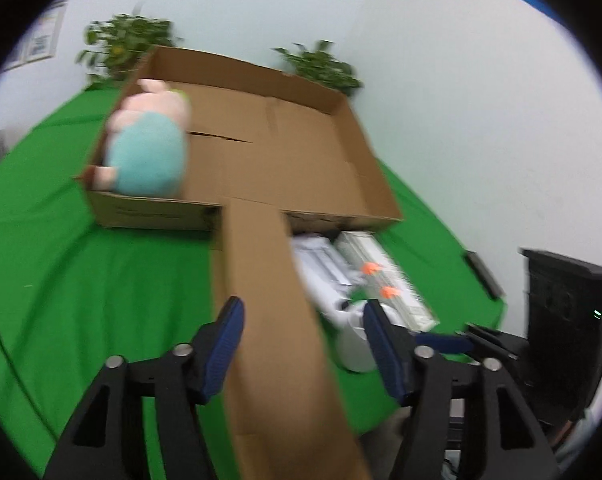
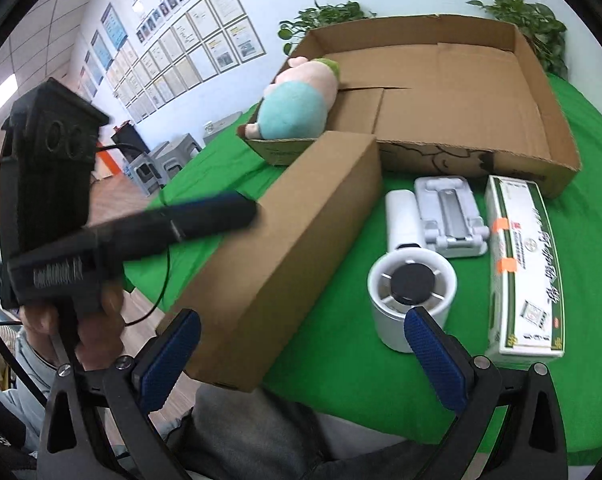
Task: Organize objects
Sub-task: 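Grasp the narrow cardboard tray with the right gripper and lift it, then carry the narrow cardboard tray into the box beside the plush pig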
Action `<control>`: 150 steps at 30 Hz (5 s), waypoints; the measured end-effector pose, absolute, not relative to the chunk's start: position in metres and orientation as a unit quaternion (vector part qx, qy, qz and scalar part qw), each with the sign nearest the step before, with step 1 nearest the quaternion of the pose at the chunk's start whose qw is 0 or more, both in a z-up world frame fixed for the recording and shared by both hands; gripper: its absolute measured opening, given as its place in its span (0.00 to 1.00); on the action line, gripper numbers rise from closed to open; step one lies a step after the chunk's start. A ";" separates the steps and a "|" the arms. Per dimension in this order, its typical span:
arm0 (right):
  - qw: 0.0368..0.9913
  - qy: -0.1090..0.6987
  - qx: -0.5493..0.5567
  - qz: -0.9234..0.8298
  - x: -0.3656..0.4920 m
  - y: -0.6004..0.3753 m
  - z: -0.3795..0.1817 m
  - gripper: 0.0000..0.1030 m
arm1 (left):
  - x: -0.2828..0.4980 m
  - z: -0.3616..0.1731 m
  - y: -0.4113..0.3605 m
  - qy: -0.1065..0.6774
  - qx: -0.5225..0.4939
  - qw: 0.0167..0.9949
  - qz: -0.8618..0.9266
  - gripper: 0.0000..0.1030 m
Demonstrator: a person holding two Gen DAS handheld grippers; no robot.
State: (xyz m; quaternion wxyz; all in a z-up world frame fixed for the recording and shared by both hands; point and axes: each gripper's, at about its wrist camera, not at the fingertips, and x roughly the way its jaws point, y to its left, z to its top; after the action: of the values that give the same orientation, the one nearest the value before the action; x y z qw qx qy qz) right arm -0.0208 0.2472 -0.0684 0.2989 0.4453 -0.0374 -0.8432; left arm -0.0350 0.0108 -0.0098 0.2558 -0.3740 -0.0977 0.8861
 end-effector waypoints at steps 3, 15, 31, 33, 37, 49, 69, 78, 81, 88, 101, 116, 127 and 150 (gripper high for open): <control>0.309 -0.046 0.451 -0.836 -0.023 0.244 -0.071 1.00 | -0.046 -0.029 0.001 -0.117 -0.414 0.237 0.871 0.68; 0.344 -0.033 0.449 -0.824 -0.013 0.222 -0.064 0.99 | -0.035 -0.021 0.049 -0.133 -0.404 0.349 0.835 0.61; 0.266 -0.007 0.445 -0.855 -0.017 0.238 -0.073 0.60 | -0.034 -0.039 0.018 -0.105 -0.426 0.247 0.864 0.61; 0.266 -0.001 0.445 -0.855 -0.016 0.236 -0.074 0.48 | -0.035 -0.049 0.019 -0.109 -0.440 0.246 0.857 0.61; 0.252 0.025 0.447 -0.858 -0.016 0.224 -0.079 0.18 | -0.035 -0.065 0.024 -0.098 -0.460 0.241 0.849 0.36; 0.279 -0.013 0.452 -0.847 -0.028 0.194 -0.084 0.44 | -0.023 -0.057 -0.014 -0.096 -0.457 0.175 0.867 0.20; 0.230 0.013 0.420 -0.878 -0.033 0.189 -0.083 0.11 | -0.030 -0.053 0.010 -0.078 -0.453 0.154 0.874 0.18; 0.218 0.000 0.380 -0.899 -0.022 0.207 -0.057 0.11 | -0.025 -0.023 0.028 -0.069 -0.416 0.155 0.894 0.17; 0.209 0.001 0.352 -0.913 -0.018 0.213 -0.039 0.11 | -0.026 -0.007 0.037 -0.062 -0.391 0.156 0.905 0.15; 0.185 0.004 0.285 -0.941 -0.012 0.225 0.013 0.11 | -0.033 0.044 0.051 -0.050 -0.328 0.167 0.928 0.12; 0.171 0.021 0.226 -0.959 -0.039 0.222 0.082 0.11 | -0.077 0.103 0.051 -0.042 -0.262 0.178 0.948 0.12; 0.185 0.014 0.233 -0.955 -0.127 0.213 0.082 0.12 | -0.137 0.101 0.045 -0.048 -0.271 0.162 0.948 0.12; 0.194 0.004 0.259 -0.946 -0.210 0.206 0.073 0.13 | -0.191 0.087 0.046 -0.035 -0.296 0.153 0.942 0.09; 0.232 -0.028 0.343 -0.910 -0.376 0.196 -0.023 0.13 | -0.268 0.020 0.048 -0.002 -0.375 0.106 0.921 0.09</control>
State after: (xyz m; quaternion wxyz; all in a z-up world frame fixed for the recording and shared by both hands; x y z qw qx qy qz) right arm -0.3756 0.1959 -0.0231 0.2316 0.3429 -0.0278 -0.9100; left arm -0.2675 0.0476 0.0199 0.1059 -0.3754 -0.0020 0.9208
